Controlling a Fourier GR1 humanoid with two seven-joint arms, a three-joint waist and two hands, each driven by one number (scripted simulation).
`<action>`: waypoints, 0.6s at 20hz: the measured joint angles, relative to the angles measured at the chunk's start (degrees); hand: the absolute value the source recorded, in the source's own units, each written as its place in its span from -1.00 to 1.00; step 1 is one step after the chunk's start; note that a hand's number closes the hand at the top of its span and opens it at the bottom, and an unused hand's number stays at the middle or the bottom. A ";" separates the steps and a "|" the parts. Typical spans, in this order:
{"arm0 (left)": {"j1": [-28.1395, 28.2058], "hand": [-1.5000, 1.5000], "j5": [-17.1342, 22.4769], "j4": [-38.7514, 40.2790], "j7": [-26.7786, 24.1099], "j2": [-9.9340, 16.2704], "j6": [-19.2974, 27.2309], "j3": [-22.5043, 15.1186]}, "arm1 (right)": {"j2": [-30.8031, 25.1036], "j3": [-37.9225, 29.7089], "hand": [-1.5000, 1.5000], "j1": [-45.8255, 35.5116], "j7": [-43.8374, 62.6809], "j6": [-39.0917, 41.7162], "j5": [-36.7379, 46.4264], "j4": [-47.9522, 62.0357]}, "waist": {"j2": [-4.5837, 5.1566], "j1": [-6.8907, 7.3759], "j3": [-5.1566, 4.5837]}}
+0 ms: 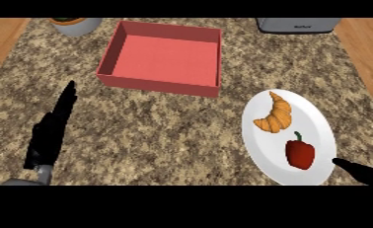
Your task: Pick the bell pepper from the plate and place it in the cardboard box
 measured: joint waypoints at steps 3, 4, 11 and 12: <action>-0.29 0.00 -0.11 0.46 -0.21 -0.05 -0.09 0.33 | -6.57 2.07 -1.00 3.08 7.37 6.65 0.82 -3.51 | 0.04 0.01 -0.08; -0.34 0.00 -0.21 0.35 -0.01 -0.03 -0.17 0.27 | -8.42 2.79 -1.00 3.48 10.14 8.62 1.07 -4.64 | 0.05 0.19 -0.07; 0.01 0.00 -0.79 -0.15 0.02 -0.80 -1.03 0.27 | -13.70 8.86 -1.00 0.25 30.83 18.78 0.96 -14.36 | 0.08 1.02 0.09; 0.79 0.00 -0.91 -0.32 -0.42 -0.93 -1.20 0.52 | -13.47 9.27 -1.00 -0.34 32.35 19.86 1.03 -14.47 | 0.05 1.01 0.10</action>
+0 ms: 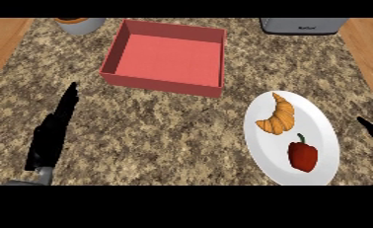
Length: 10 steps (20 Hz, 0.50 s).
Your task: Pick the bell pepper from the plate and place it in the cardboard box
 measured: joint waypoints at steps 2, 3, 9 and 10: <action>-0.60 0.00 -0.36 1.24 -0.52 -0.73 -0.53 0.51 | 1.57 1.99 -1.00 -2.80 4.47 1.00 1.76 -0.12 | 0.01 -0.02 0.04; -0.44 0.00 -0.72 0.57 0.26 -0.83 -0.58 0.63 | 2.10 2.23 -1.00 -3.81 6.50 1.81 2.16 -0.36 | 0.01 -0.04 0.07; -0.73 0.00 -3.09 0.37 1.22 -3.18 -1.21 1.65 | 7.98 4.60 -1.00 -7.71 14.12 3.49 8.31 0.40 | -0.04 -0.22 0.11; -0.18 0.00 -3.30 0.45 0.52 -3.37 -1.60 2.04 | 8.59 4.83 -1.00 -7.52 15.21 3.94 9.29 -0.21 | -0.05 -0.26 0.13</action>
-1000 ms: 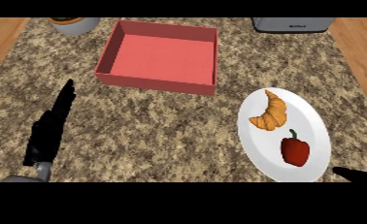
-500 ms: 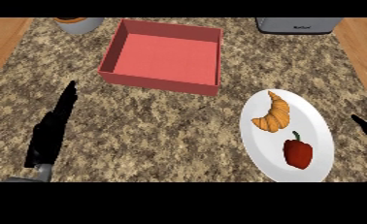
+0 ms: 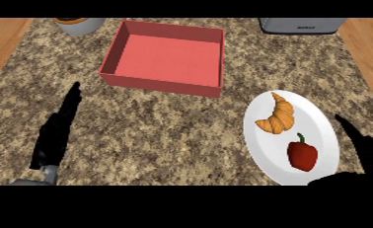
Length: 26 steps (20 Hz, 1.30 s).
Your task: Pick the bell pepper from the plate and place it in the cardboard box
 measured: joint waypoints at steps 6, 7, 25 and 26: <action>0.54 0.00 -2.02 -1.17 1.09 -1.22 -2.14 1.92 | 3.97 -0.84 -1.00 1.33 1.51 3.25 3.65 -0.05 | -0.03 -0.19 0.03; 0.47 0.00 -2.45 -0.60 0.76 -1.86 -2.26 2.19 | 4.86 -0.95 -1.00 1.11 1.36 3.74 4.29 0.66 | -0.04 -0.20 0.01; 0.91 0.00 -7.95 -0.44 0.15 -7.17 -7.78 8.14 | 17.13 -5.95 -1.00 -0.48 -2.99 9.79 14.39 6.16 | -0.02 -0.20 0.02; 1.12 0.00 -8.00 -1.04 0.53 -7.23 -8.18 8.45 | 17.94 -5.99 -1.00 -0.26 -3.77 9.47 15.03 7.03 | -0.02 -0.18 0.00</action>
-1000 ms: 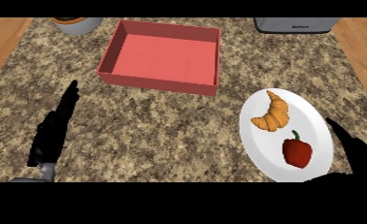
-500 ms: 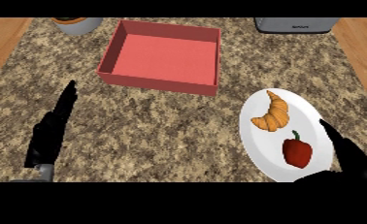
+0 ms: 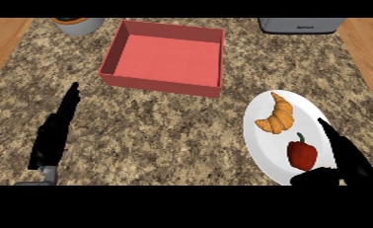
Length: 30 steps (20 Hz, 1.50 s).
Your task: Pick the bell pepper from the plate and place it in the cardboard box
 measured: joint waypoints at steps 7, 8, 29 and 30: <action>-0.88 0.00 -1.95 0.06 1.03 -1.81 -1.27 1.37 | 2.13 -2.71 -1.00 -0.44 -4.96 1.48 2.21 4.84 | 0.01 0.00 0.03; -0.66 0.00 -2.52 -0.99 1.82 -2.29 -1.14 1.07 | 2.76 -2.65 -1.00 -0.79 -5.36 1.32 2.94 5.65 | 0.01 0.02 0.02; -3.13 0.00 -4.50 -0.62 0.57 -4.61 -5.32 1.41 | -2.20 2.89 1.00 -15.78 -23.02 3.09 17.42 14.09 | 1.47 6.12 0.14; -3.62 0.00 -4.59 -0.64 0.50 -4.73 -5.65 0.87 | -3.42 4.10 1.00 -18.03 -25.79 4.25 17.68 14.45 | 1.78 7.32 0.17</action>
